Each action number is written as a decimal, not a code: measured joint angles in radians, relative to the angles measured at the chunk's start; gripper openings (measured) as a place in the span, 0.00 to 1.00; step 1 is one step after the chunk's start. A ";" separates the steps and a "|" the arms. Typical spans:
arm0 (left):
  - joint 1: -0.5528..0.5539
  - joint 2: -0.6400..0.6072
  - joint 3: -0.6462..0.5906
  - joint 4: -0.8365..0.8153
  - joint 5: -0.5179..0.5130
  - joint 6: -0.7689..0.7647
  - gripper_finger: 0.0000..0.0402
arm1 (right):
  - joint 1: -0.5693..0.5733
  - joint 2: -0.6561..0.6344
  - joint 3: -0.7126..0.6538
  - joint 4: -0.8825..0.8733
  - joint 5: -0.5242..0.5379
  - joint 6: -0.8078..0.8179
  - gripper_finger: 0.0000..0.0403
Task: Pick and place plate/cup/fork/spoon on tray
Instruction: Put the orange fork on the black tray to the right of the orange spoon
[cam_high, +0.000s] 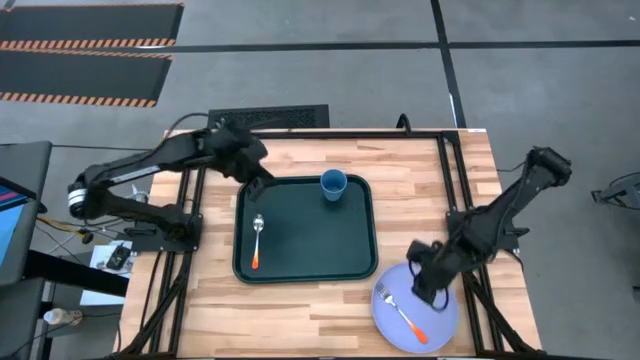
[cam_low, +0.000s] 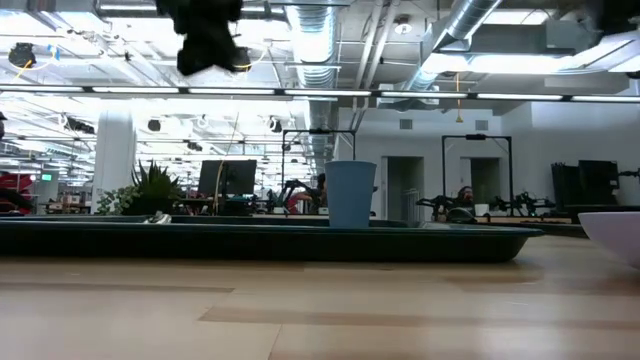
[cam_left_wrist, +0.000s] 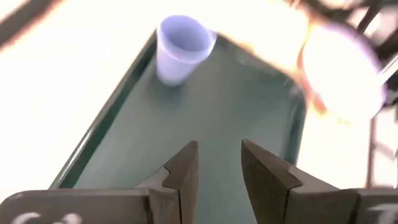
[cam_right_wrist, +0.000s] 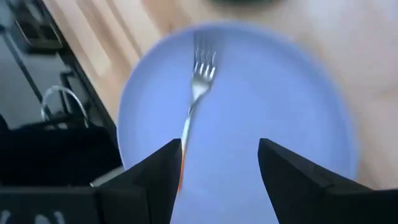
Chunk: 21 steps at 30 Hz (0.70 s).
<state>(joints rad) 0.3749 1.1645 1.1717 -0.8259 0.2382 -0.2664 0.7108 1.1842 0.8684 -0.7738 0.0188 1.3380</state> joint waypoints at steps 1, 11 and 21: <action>-0.011 -0.023 0.000 0.020 -0.016 -0.023 0.26 | 0.021 0.030 0.000 0.025 0.001 0.011 0.58; -0.097 -0.111 0.000 0.104 -0.167 -0.098 0.26 | 0.082 0.309 0.000 0.201 0.001 0.019 0.58; -0.155 -0.079 0.000 0.112 -0.182 -0.131 0.26 | 0.081 0.487 0.008 0.338 0.008 0.016 0.58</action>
<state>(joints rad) 0.2197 1.0856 1.1713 -0.7141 0.0563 -0.3977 0.7916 1.6708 0.8764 -0.4353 0.0265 1.3540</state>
